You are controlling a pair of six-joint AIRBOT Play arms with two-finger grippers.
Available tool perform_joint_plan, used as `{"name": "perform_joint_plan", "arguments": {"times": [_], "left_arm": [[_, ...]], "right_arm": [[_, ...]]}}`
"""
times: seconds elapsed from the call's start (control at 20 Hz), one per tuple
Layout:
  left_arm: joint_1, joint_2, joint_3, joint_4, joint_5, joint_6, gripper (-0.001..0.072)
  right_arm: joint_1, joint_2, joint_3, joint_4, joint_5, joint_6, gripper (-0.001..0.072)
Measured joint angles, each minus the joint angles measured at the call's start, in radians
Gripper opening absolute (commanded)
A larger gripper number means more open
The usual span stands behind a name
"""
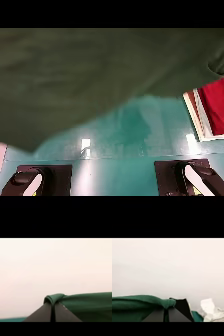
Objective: Fold the shirts.
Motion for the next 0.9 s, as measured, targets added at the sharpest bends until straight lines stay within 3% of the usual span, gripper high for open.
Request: {"name": "perform_joint_plan", "arguments": {"times": [0.15,0.4,0.65,0.9], "left_arm": [[0.0,-0.115,-0.024,0.024,-0.121,-0.012,0.0023],[0.0,-0.409,-0.2,0.028,-0.226,-0.019,0.0023],[0.0,-0.734,-0.348,-0.003,-0.166,0.002,0.0022],[0.003,-0.881,-0.357,-0.057,-0.004,0.055,0.0022]], "right_arm": [[0.026,-0.113,0.006,0.043,0.073,0.011,0.0019],[0.104,-0.32,-0.233,0.064,0.137,0.034,0.0019],[0.142,-0.599,-0.378,0.076,0.134,0.04,0.0019],[0.151,-0.82,-0.263,0.081,0.114,0.041,0.0019]]}}
